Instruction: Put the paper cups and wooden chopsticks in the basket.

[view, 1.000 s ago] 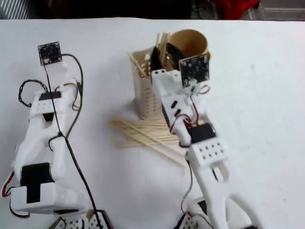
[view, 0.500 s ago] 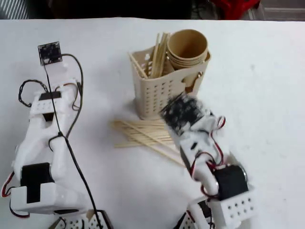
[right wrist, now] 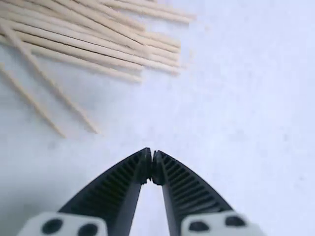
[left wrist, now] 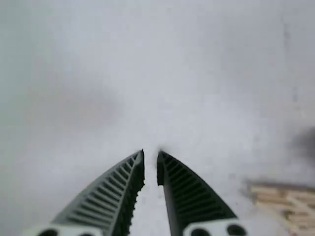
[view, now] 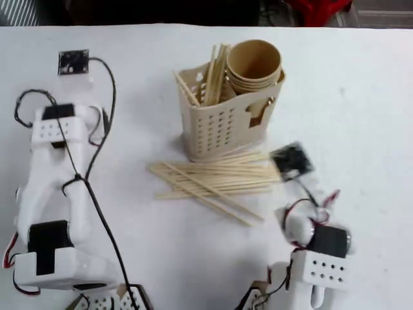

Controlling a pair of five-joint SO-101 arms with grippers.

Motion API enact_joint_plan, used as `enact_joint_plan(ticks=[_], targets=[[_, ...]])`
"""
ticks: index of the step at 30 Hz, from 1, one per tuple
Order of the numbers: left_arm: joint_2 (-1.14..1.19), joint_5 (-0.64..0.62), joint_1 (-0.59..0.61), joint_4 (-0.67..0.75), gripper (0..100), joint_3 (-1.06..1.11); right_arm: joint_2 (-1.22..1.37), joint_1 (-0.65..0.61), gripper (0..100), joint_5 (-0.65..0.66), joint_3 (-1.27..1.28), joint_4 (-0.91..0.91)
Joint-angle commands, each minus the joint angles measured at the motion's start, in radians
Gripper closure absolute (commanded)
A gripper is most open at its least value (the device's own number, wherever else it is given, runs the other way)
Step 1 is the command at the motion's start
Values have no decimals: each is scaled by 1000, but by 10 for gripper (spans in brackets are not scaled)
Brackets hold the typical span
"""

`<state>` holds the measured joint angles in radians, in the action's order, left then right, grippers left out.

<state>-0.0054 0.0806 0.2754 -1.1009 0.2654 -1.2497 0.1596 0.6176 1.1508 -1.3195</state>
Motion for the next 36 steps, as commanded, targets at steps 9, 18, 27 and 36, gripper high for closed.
enact_joint_plan(ticks=[9, 18, 27, 36], targets=[[-102, 462, -51, -557, 935, -146, -10, 257, 982, 129, 411, 341], [-740, 667, -312, -548, 932, 261, -85, 266, 982, 123, 431, 318], [-556, 559, -733, -377, 927, 318, -420, 268, 983, 124, 514, 160], [-54, 646, -848, -176, 880, 107, -533, 294, 982, 130, 540, 99]])
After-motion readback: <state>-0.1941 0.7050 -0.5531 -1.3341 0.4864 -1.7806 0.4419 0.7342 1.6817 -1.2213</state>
